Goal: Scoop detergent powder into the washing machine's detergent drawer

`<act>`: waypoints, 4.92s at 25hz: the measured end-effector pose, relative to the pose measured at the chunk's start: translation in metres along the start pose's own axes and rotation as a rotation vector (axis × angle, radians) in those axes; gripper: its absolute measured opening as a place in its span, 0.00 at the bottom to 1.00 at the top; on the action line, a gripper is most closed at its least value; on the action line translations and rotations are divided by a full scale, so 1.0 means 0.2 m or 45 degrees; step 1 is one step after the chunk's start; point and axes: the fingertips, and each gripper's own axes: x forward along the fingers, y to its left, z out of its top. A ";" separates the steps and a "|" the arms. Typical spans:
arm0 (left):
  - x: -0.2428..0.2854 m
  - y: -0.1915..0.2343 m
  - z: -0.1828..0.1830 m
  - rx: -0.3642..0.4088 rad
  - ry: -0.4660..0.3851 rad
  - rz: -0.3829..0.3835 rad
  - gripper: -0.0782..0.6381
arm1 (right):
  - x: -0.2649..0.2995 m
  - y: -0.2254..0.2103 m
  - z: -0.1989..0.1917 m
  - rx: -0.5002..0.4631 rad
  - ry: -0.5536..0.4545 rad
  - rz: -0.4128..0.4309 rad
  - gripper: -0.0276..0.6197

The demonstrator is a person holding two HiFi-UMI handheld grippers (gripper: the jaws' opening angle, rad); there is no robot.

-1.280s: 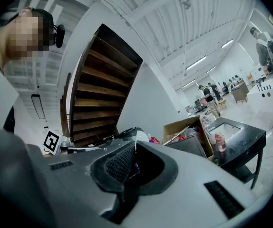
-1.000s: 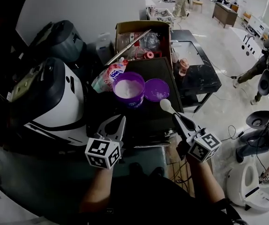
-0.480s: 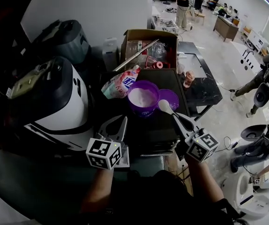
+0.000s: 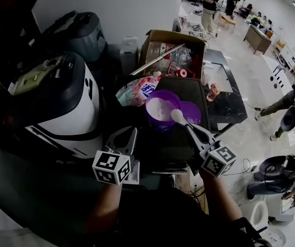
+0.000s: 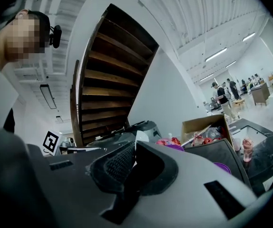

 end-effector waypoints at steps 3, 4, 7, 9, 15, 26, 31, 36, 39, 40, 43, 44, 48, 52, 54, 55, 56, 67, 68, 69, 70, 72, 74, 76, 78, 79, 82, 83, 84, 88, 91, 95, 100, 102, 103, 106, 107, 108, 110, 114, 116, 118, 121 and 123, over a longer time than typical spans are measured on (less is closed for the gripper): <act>0.04 0.00 0.02 0.007 0.014 0.034 0.12 | 0.05 -0.05 0.02 0.000 0.014 0.037 0.07; 0.05 0.00 0.02 0.007 0.015 0.048 0.12 | 0.06 -0.07 0.02 0.000 0.020 0.049 0.07; 0.11 0.00 0.03 -0.001 0.018 0.089 0.12 | 0.10 -0.14 0.03 -0.009 0.041 0.083 0.07; 0.15 -0.01 0.04 -0.003 0.025 0.111 0.12 | 0.11 -0.20 0.04 -0.009 0.055 0.103 0.07; 0.28 -0.06 0.05 -0.004 0.028 0.193 0.12 | 0.16 -0.34 0.05 -0.004 0.083 0.201 0.07; 0.30 -0.08 0.05 -0.019 0.043 0.386 0.12 | 0.25 -0.46 0.04 -0.041 0.182 0.387 0.07; 0.28 -0.04 0.01 -0.046 0.059 0.418 0.12 | 0.34 -0.43 -0.02 -0.143 0.245 0.424 0.07; 0.27 0.02 0.00 -0.048 0.061 0.412 0.12 | 0.46 -0.41 -0.04 -0.265 0.295 0.428 0.07; 0.26 0.06 -0.01 -0.047 0.067 0.413 0.12 | 0.51 -0.39 -0.07 -0.362 0.348 0.437 0.07; 0.26 0.07 -0.01 -0.048 0.068 0.413 0.12 | 0.53 -0.39 -0.08 -0.386 0.361 0.445 0.07; 0.26 0.09 -0.01 -0.050 0.069 0.412 0.12 | 0.57 -0.38 -0.10 -0.426 0.396 0.466 0.07; 0.26 0.09 -0.02 -0.052 0.071 0.412 0.12 | 0.58 -0.38 -0.11 -0.435 0.409 0.471 0.07; 0.26 0.11 -0.04 -0.065 0.081 0.409 0.12 | 0.63 -0.37 -0.15 -0.484 0.467 0.486 0.07; 0.27 0.13 -0.05 -0.071 0.089 0.402 0.12 | 0.67 -0.37 -0.19 -0.577 0.527 0.503 0.07; 0.27 0.14 -0.05 -0.069 0.089 0.398 0.12 | 0.69 -0.37 -0.20 -0.636 0.553 0.518 0.07; 0.28 0.14 -0.04 -0.068 0.090 0.397 0.12 | 0.70 -0.36 -0.21 -0.666 0.569 0.530 0.07; 0.28 0.14 -0.04 -0.067 0.091 0.396 0.12 | 0.71 -0.35 -0.21 -0.697 0.585 0.542 0.07; 0.26 0.18 -0.08 -0.097 0.095 0.416 0.12 | 0.76 -0.28 -0.34 -0.985 0.748 0.675 0.07; 0.26 0.18 -0.08 -0.098 0.095 0.415 0.12 | 0.76 -0.27 -0.35 -1.004 0.762 0.686 0.07; 0.26 0.18 -0.09 -0.098 0.095 0.414 0.12 | 0.76 -0.27 -0.35 -1.017 0.774 0.695 0.07; 0.26 0.18 -0.09 -0.099 0.095 0.412 0.12 | 0.76 -0.26 -0.36 -1.027 0.784 0.703 0.07; 0.27 0.18 -0.09 -0.100 0.095 0.407 0.12 | 0.77 -0.26 -0.37 -1.046 0.802 0.717 0.07; 0.27 0.18 -0.09 -0.101 0.095 0.404 0.12 | 0.77 -0.25 -0.37 -1.065 0.818 0.726 0.07; 0.27 0.18 -0.09 -0.102 0.095 0.403 0.12 | 0.77 -0.26 -0.37 -1.088 0.832 0.731 0.07; 0.27 0.19 -0.09 -0.104 0.095 0.403 0.12 | 0.77 -0.26 -0.38 -1.120 0.851 0.738 0.07; 0.27 0.19 -0.09 -0.106 0.095 0.403 0.12 | 0.77 -0.26 -0.39 -1.138 0.863 0.745 0.07; 0.27 0.19 -0.10 -0.114 0.095 0.404 0.12 | 0.76 -0.25 -0.41 -1.172 0.901 0.781 0.07; 0.27 0.19 -0.11 -0.116 0.095 0.404 0.12 | 0.75 -0.24 -0.42 -1.177 0.913 0.793 0.07; 0.26 0.19 -0.11 -0.118 0.094 0.404 0.12 | 0.75 -0.24 -0.42 -1.181 0.925 0.804 0.07; 0.25 0.19 -0.11 -0.124 0.094 0.407 0.12 | 0.73 -0.22 -0.44 -1.194 0.966 0.834 0.07; 0.24 0.19 -0.11 -0.125 0.091 0.409 0.12 | 0.71 -0.21 -0.45 -1.188 0.997 0.856 0.07; 0.23 0.18 -0.12 -0.125 0.091 0.407 0.12 | 0.68 -0.20 -0.48 -1.168 1.037 0.886 0.07; 0.23 0.17 -0.13 -0.123 0.094 0.401 0.12 | 0.65 -0.21 -0.50 -1.121 1.081 0.901 0.07; 0.23 0.17 -0.13 -0.123 0.094 0.397 0.12 | 0.63 -0.22 -0.50 -1.088 1.103 0.900 0.07; 0.24 0.16 -0.13 -0.123 0.095 0.394 0.12 | 0.63 -0.23 -0.50 -1.071 1.113 0.900 0.07; 0.24 0.16 -0.13 -0.123 0.095 0.387 0.12 | 0.62 -0.23 -0.50 -1.045 1.138 0.899 0.07; 0.24 0.16 -0.13 -0.122 0.095 0.385 0.12 | 0.61 -0.23 -0.50 -1.040 1.146 0.898 0.07; 0.24 0.16 -0.13 -0.122 0.095 0.383 0.12 | 0.61 -0.23 -0.50 -1.033 1.155 0.897 0.07; 0.24 0.16 -0.13 -0.120 0.094 0.381 0.12 | 0.60 -0.23 -0.50 -1.007 1.176 0.897 0.07; 0.24 0.16 -0.12 -0.121 0.090 0.381 0.12 | 0.60 -0.21 -0.48 -0.907 1.211 0.917 0.07; 0.24 0.16 -0.12 -0.122 0.088 0.382 0.12 | 0.60 -0.19 -0.45 -0.839 1.212 0.917 0.07; 0.24 0.16 -0.12 -0.122 0.084 0.384 0.12 | 0.60 -0.19 -0.44 -0.775 1.219 0.911 0.07; 0.23 0.16 -0.12 -0.125 0.081 0.388 0.12 | 0.62 -0.20 -0.43 -0.678 1.203 0.898 0.07; 0.23 0.16 -0.12 -0.128 0.080 0.392 0.12 | 0.62 -0.20 -0.42 -0.623 1.202 0.902 0.07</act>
